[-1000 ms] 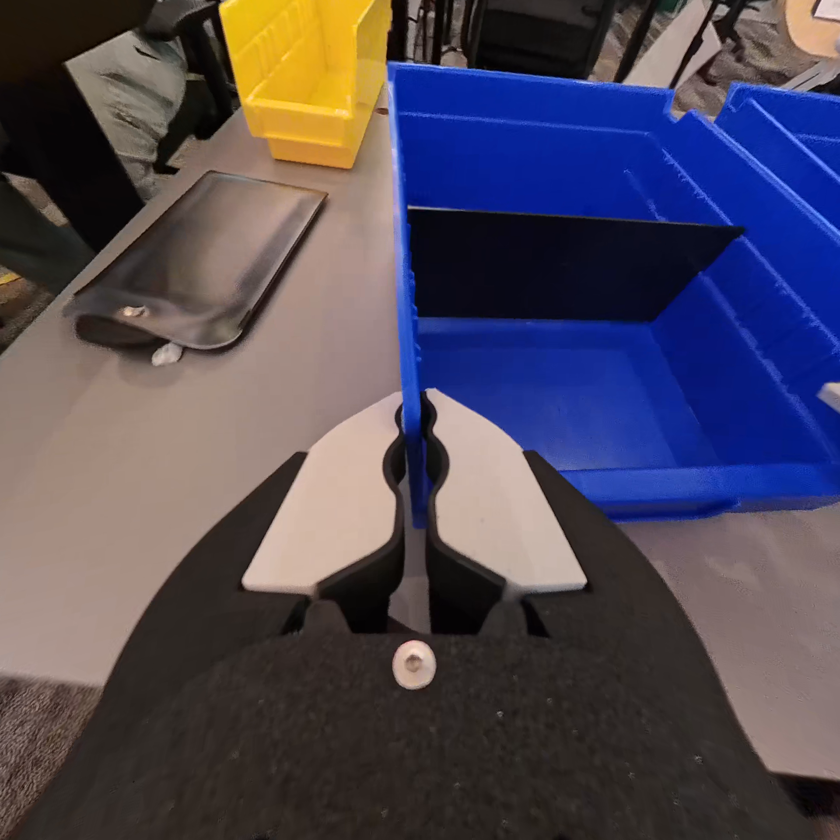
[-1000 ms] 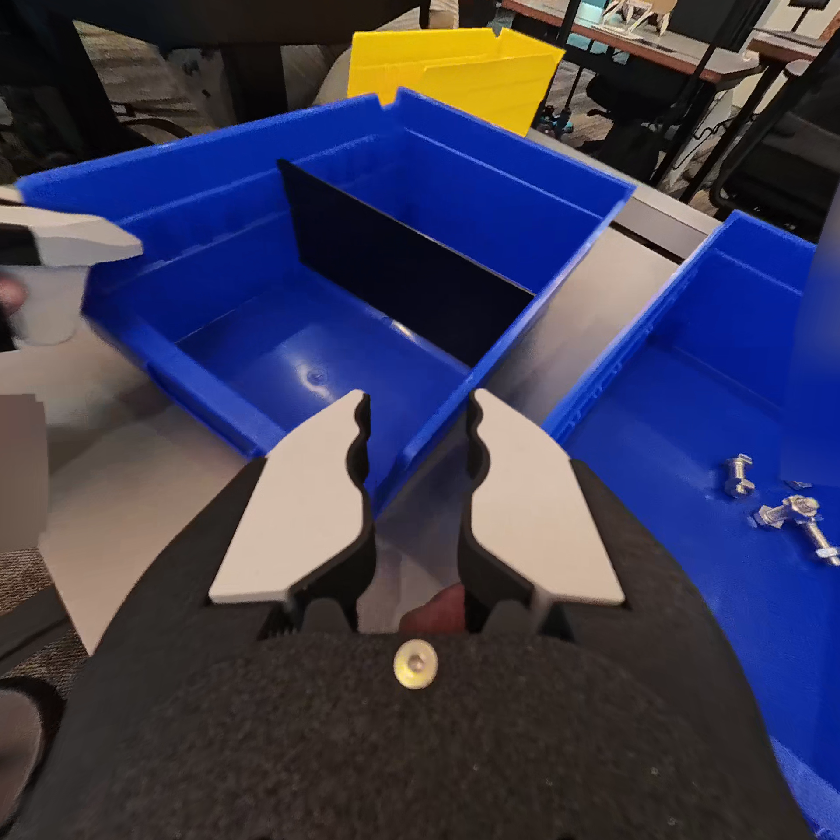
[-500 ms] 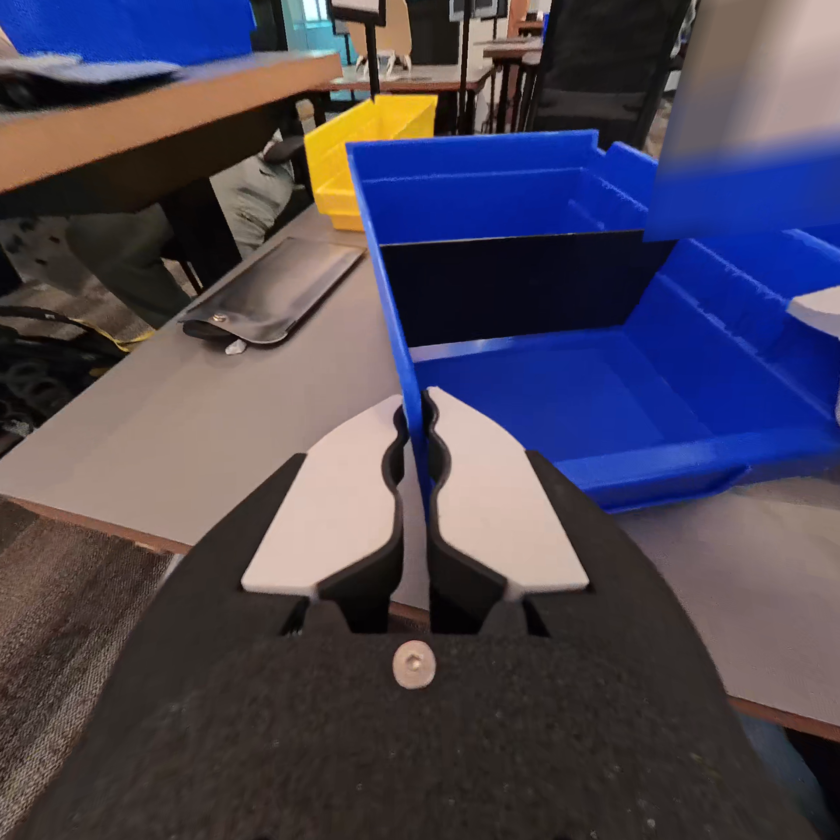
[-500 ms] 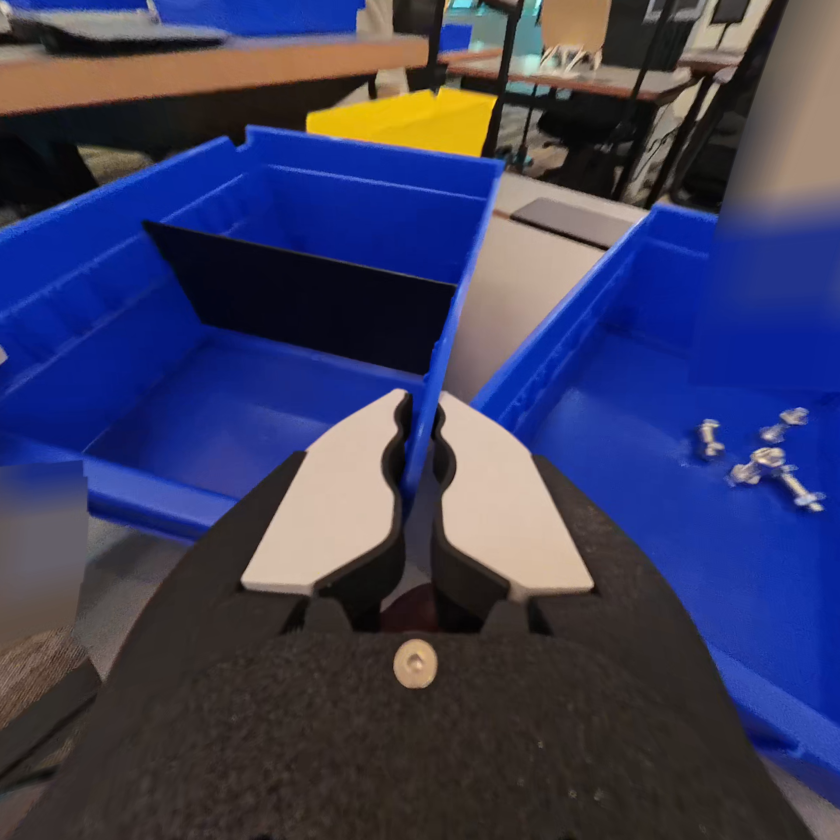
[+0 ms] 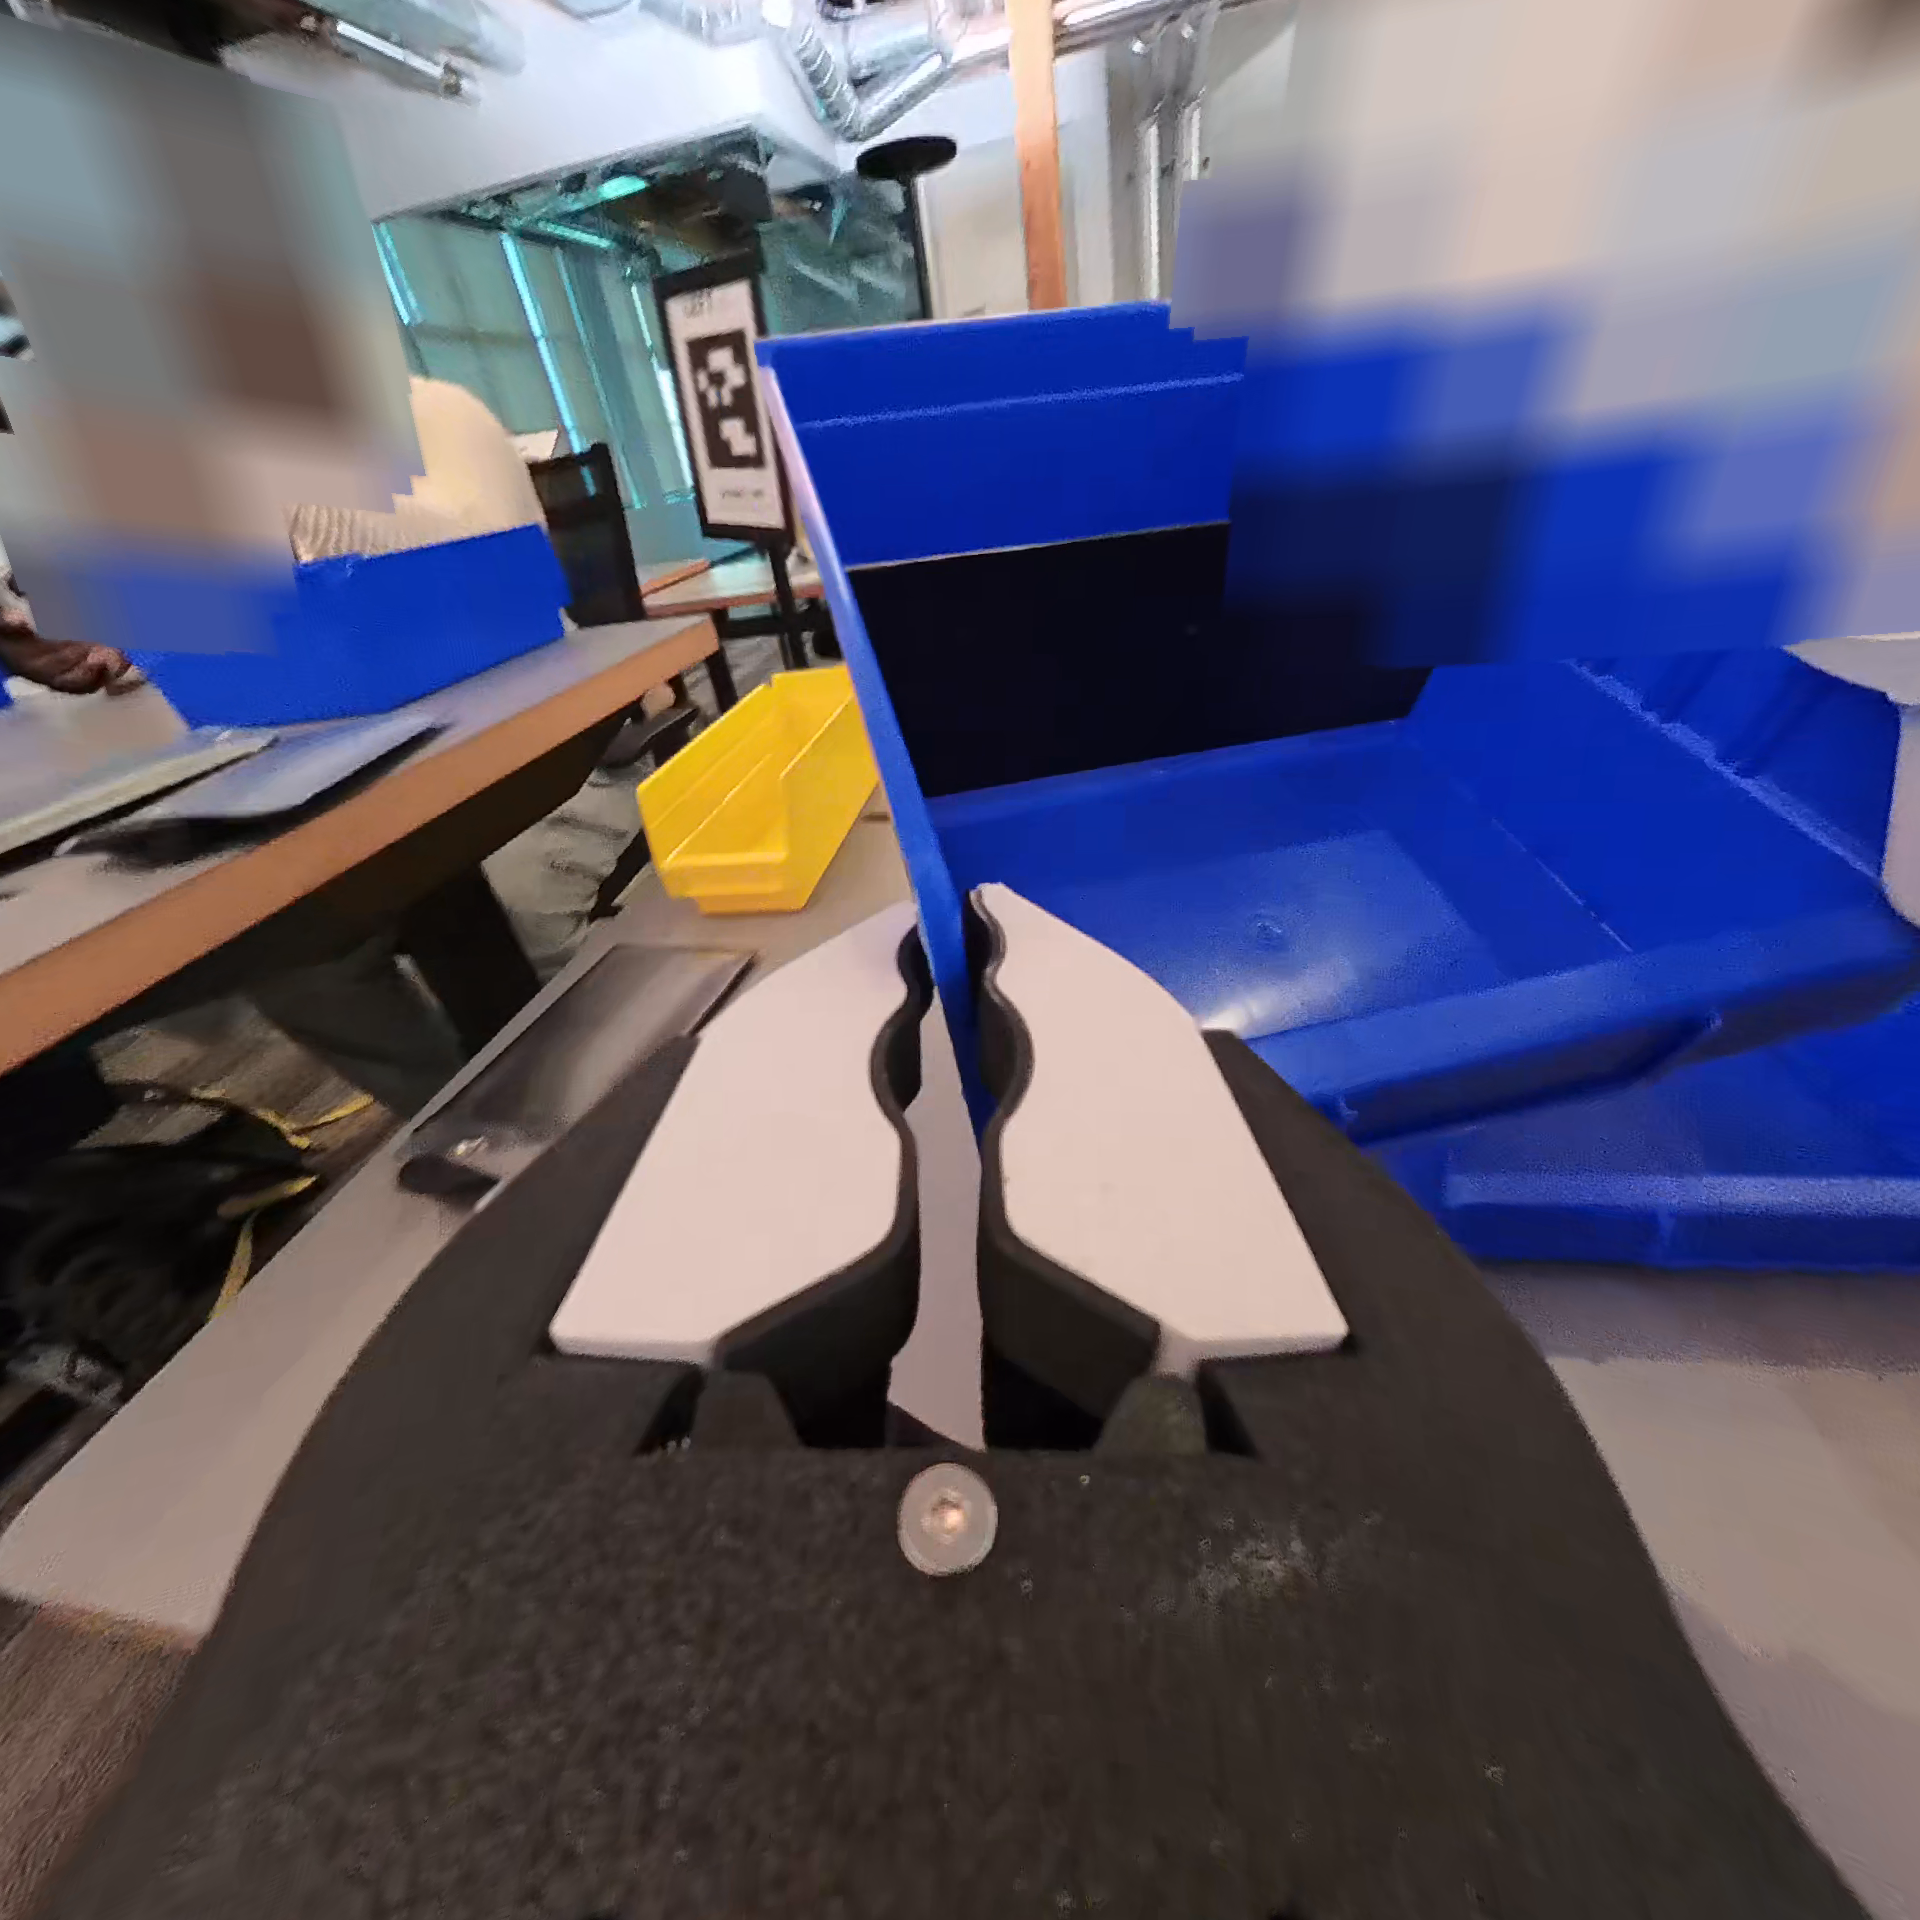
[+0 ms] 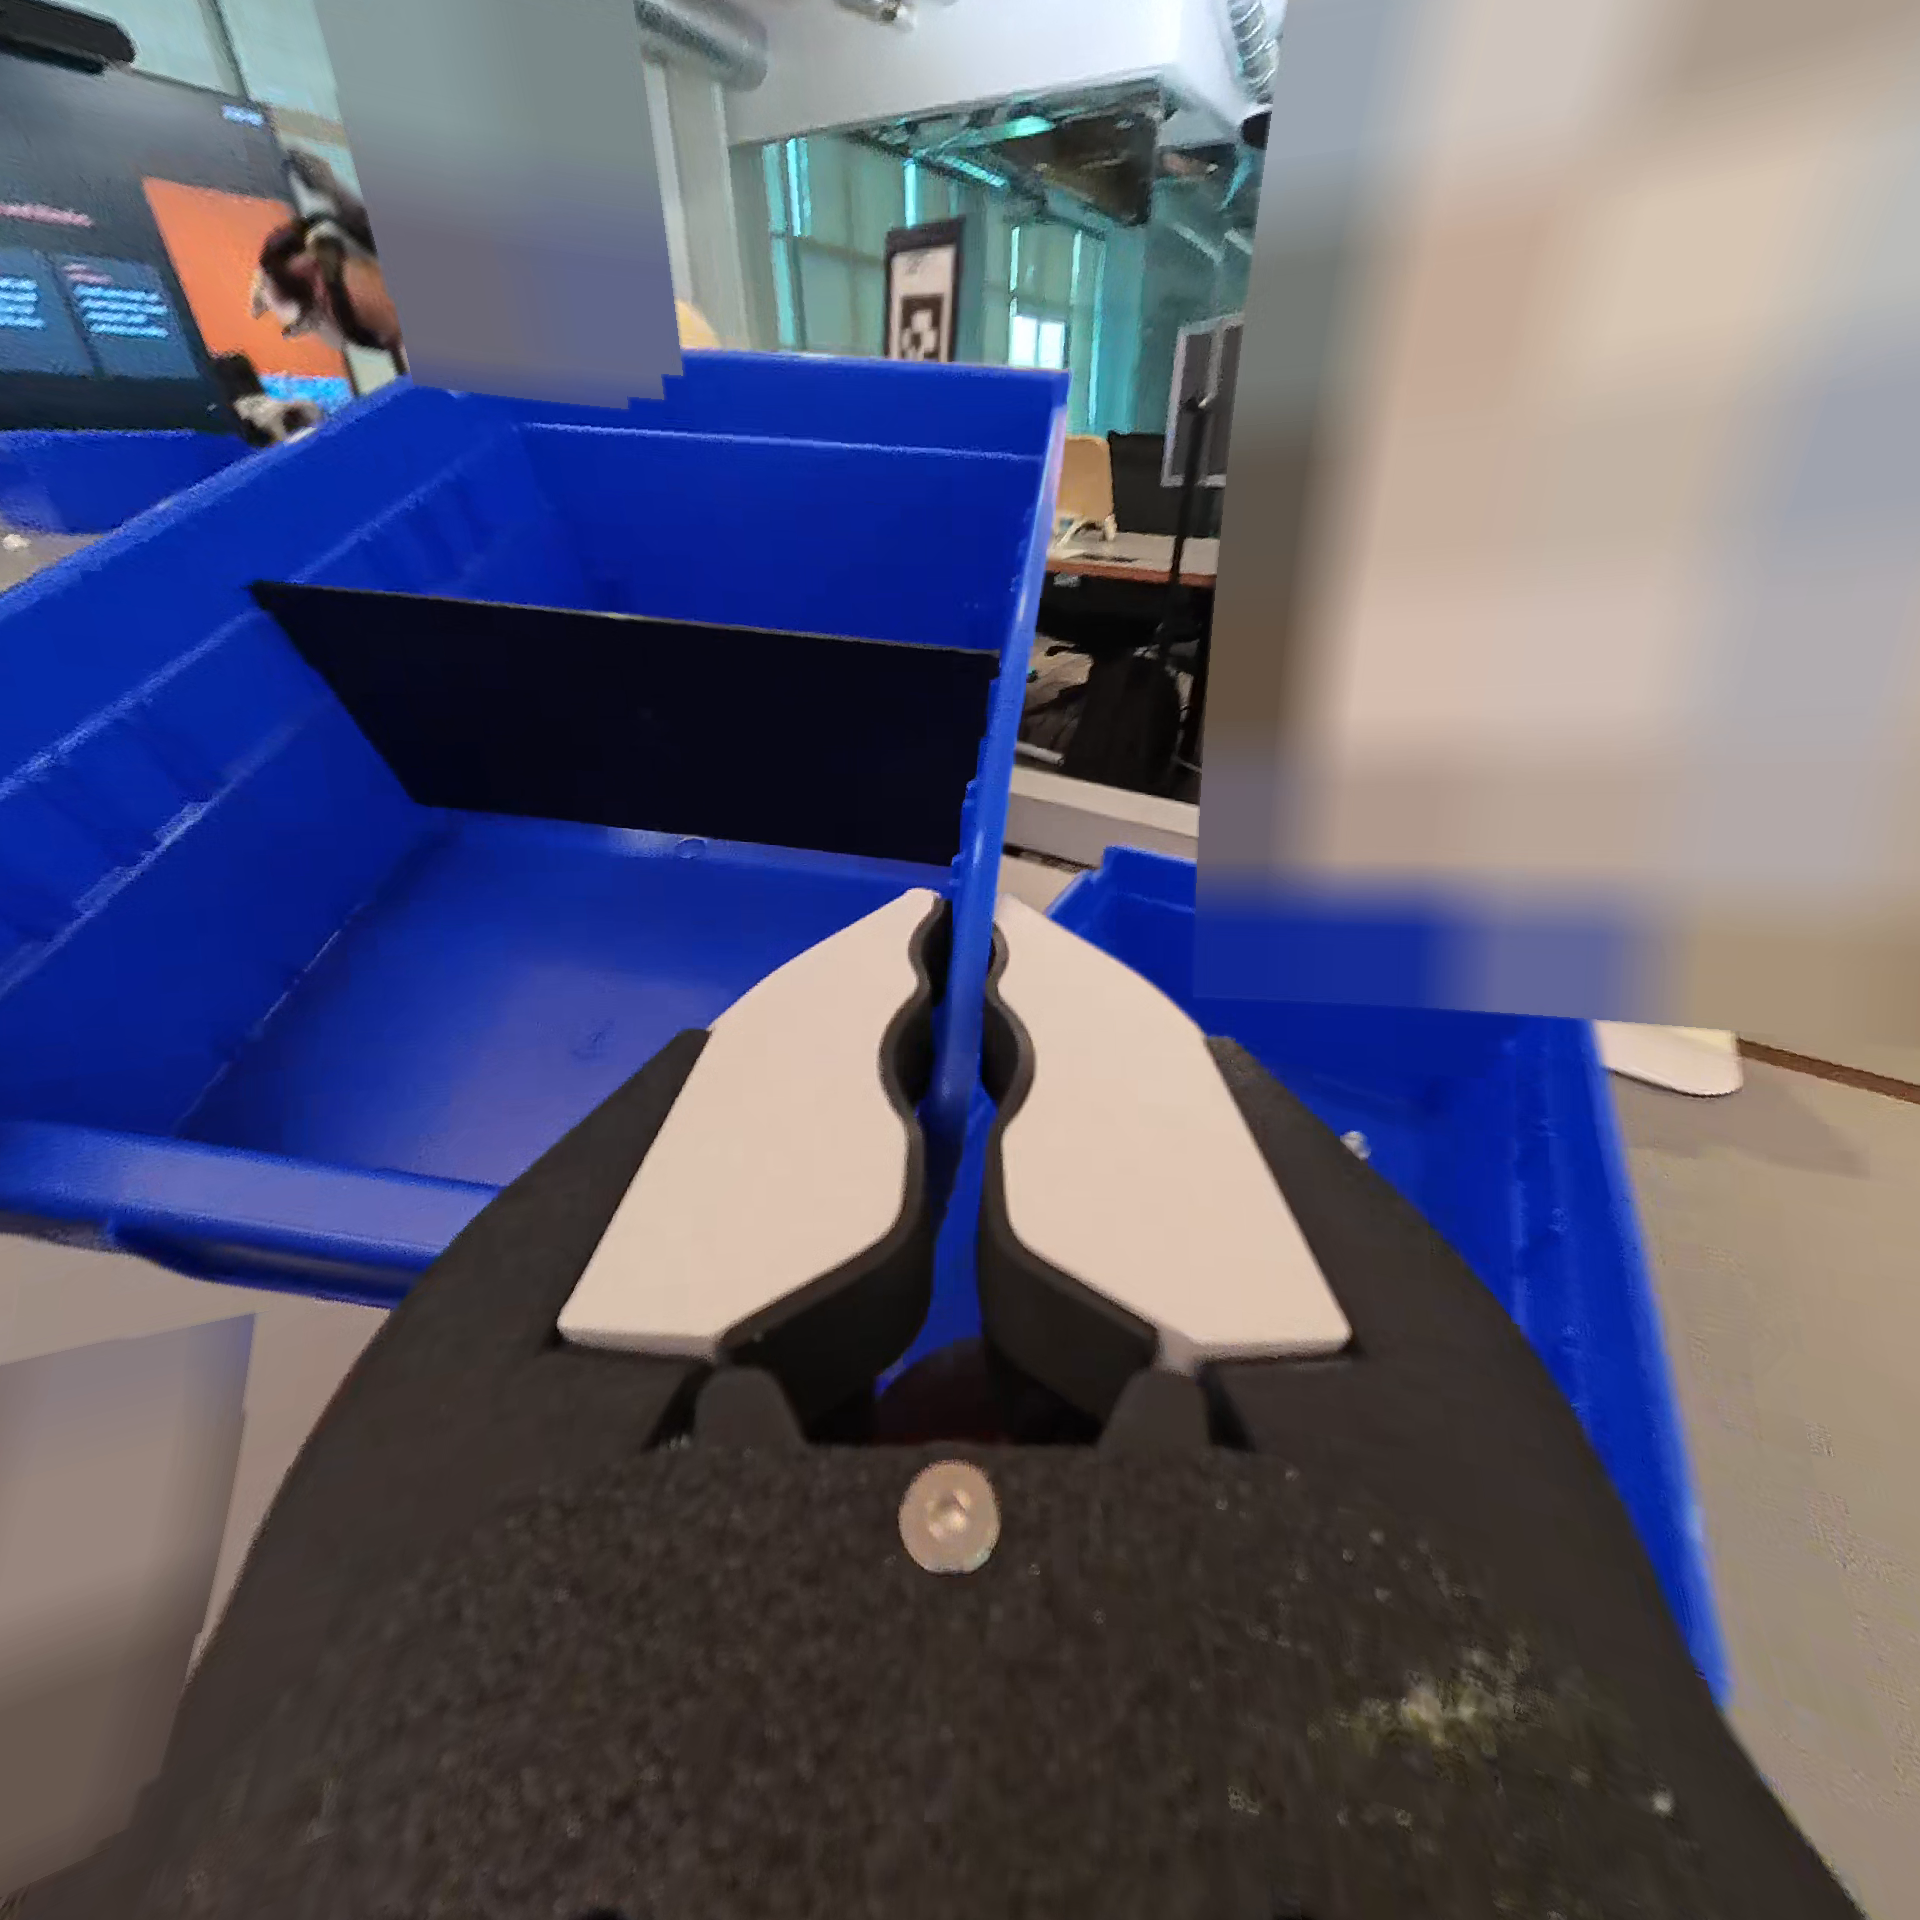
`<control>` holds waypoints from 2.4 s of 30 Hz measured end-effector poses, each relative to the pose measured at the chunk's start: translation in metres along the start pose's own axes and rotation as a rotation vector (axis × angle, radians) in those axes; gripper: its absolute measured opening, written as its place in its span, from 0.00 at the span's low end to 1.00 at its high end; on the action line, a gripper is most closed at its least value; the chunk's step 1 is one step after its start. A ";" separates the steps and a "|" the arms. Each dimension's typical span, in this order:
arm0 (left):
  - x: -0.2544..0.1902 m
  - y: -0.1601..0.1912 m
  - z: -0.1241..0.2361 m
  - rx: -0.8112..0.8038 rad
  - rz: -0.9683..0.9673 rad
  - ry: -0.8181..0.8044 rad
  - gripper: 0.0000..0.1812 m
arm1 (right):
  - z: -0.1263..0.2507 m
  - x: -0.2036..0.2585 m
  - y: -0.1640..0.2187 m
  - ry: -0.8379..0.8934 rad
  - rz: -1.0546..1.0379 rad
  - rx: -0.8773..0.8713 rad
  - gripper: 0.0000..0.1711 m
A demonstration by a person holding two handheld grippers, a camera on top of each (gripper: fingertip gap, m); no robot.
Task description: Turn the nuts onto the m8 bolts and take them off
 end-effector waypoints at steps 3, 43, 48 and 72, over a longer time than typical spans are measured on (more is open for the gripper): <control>-0.015 -0.018 -0.009 -0.030 0.008 0.044 0.03 | 0.011 -0.021 -0.018 0.040 0.017 -0.028 0.02; -0.431 -0.020 -0.061 0.132 -0.061 0.715 0.03 | 0.212 -0.393 0.041 0.694 -0.140 0.212 0.01; -0.436 -0.016 -0.061 0.128 -0.075 0.717 0.04 | 0.213 -0.398 0.044 0.699 -0.151 0.212 0.01; -0.249 -0.026 -0.041 0.057 -0.014 0.569 0.26 | 0.173 -0.258 0.020 0.421 0.020 0.153 0.24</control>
Point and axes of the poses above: each gripper's, where its closed fingertips meet, z back along the fingers, y out of its underside, x = y × z across the jaws, the point moved 7 cm from there along z, back along the fingers, and after that the axes turned 10 degrees about -z, right-handed, at the moved point
